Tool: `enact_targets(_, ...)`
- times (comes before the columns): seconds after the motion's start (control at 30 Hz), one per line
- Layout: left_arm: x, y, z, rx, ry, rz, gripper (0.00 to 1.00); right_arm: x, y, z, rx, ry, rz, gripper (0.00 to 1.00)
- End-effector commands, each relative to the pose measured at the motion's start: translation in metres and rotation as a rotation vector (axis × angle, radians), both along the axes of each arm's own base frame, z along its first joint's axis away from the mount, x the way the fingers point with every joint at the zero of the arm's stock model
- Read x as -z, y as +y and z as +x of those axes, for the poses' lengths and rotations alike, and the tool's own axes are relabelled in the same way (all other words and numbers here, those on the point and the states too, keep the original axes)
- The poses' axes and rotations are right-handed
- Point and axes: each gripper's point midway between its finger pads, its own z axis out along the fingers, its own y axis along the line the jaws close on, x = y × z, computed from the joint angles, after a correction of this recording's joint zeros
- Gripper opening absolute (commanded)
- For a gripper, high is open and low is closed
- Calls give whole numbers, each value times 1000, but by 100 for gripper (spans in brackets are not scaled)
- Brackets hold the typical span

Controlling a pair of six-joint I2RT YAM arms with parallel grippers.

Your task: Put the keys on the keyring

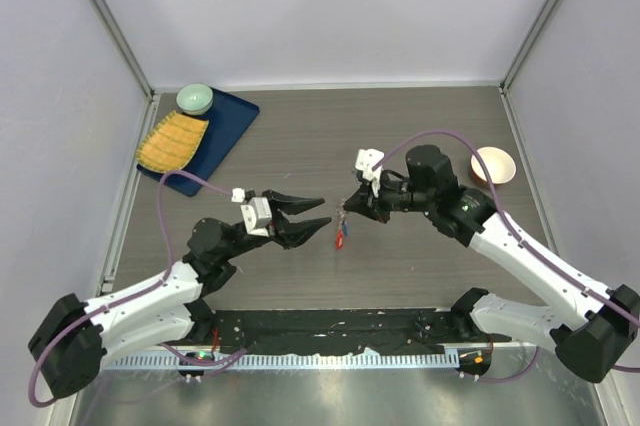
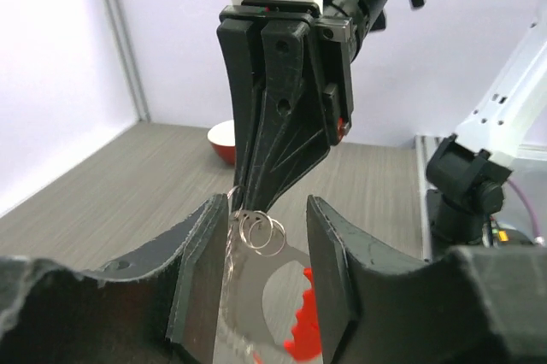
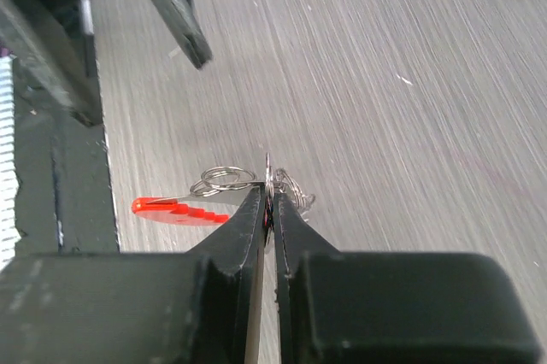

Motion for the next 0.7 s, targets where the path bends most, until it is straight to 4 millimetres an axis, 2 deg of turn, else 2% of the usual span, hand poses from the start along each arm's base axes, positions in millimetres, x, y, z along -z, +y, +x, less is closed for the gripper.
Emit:
enact_targets(0.0,26,5,18,-109,46,199,46,11,-30,-1,25,18,-246,1)
enact_targets(0.07,34,3,20,-107,65,242,46,2,-32,0,14,-7,-286,1)
enact_targets(0.1,33,-2,20,-85,65,249,46,12,-37,-4,7,32,-342,1)
enact_targets(0.17,32,-7,20,-69,64,241,47,15,-42,-2,22,28,-421,1)
enact_targets(0.23,36,-11,23,-62,69,238,47,16,-41,-7,-8,26,-492,1)
enact_targets(0.27,31,-12,22,-59,51,219,47,12,-41,-7,-11,16,-502,1)
enact_targets(0.33,34,-16,22,-42,52,218,47,15,-37,-10,-38,17,-520,1)
enact_targets(0.5,24,-23,15,19,-2,156,48,22,-27,-14,-93,19,-539,1)
enact_targets(0.67,34,-34,5,111,-9,168,43,21,-20,-16,-122,0,-523,1)
